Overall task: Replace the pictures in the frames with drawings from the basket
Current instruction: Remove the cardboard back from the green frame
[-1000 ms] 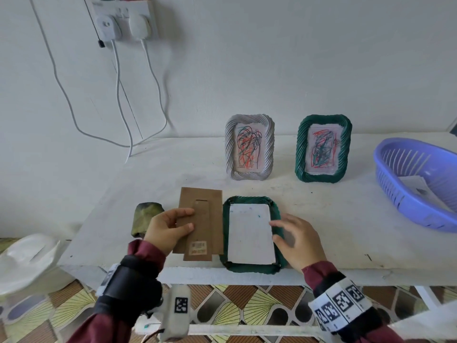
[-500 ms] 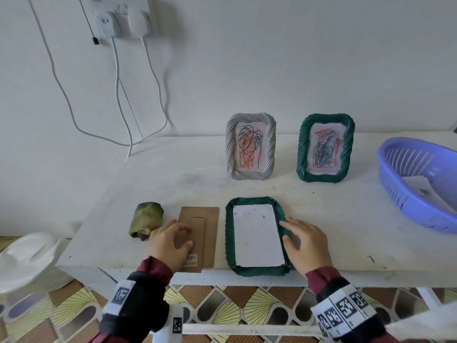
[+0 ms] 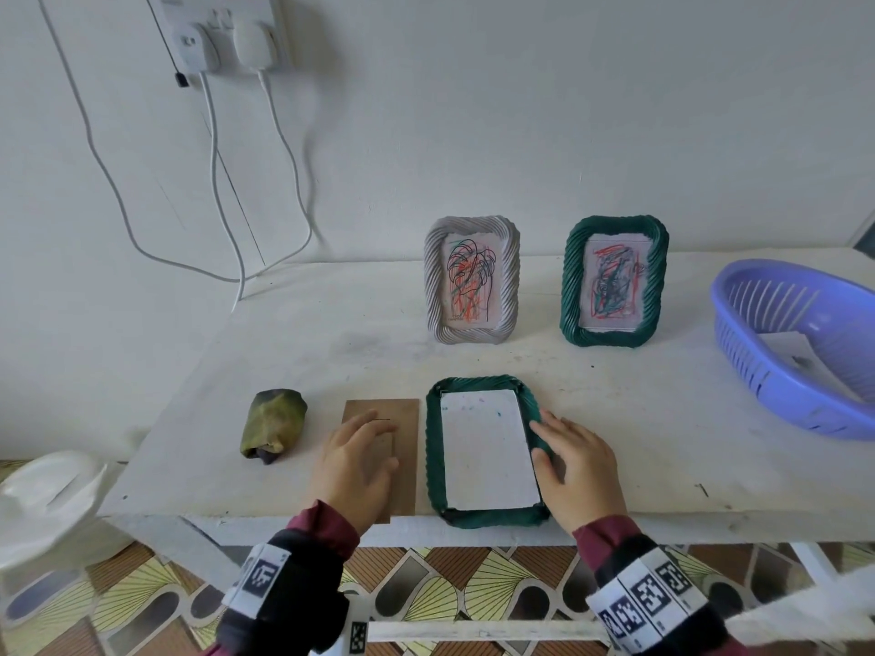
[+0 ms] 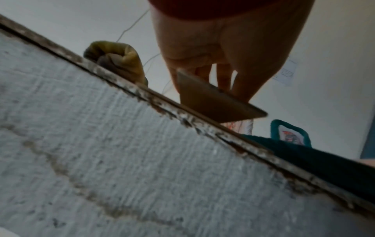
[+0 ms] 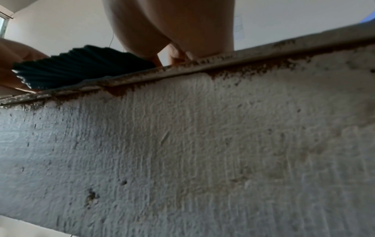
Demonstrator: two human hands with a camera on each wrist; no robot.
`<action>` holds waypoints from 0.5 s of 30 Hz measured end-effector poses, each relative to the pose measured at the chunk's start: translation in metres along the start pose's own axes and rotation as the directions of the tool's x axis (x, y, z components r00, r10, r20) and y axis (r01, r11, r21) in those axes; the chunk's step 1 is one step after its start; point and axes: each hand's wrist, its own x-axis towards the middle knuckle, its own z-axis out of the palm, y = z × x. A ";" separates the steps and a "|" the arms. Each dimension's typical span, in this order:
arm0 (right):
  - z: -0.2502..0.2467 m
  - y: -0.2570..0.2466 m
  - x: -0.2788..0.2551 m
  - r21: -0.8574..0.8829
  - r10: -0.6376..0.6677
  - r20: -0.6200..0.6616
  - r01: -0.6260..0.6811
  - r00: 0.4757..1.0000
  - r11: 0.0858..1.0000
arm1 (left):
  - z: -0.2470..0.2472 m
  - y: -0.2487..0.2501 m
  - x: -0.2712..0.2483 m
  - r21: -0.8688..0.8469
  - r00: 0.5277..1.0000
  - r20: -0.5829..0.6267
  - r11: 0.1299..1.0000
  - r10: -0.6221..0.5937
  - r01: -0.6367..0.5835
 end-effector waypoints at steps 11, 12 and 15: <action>-0.001 -0.016 0.007 -0.164 -0.085 -0.082 0.071 0.993 0.984 | 0.017 0.031 0.000 0.042 0.923 0.378 0.994 0.076 -0.099; 0.000 -0.017 0.007 -0.159 -0.072 -0.071 0.060 0.995 0.985 | 0.017 0.031 0.000 0.037 0.922 0.380 0.995 0.071 -0.092; 0.000 -0.022 0.007 -0.128 -0.024 -0.048 0.018 0.999 0.992 | 0.018 0.030 0.000 0.029 0.923 0.380 0.997 0.059 -0.075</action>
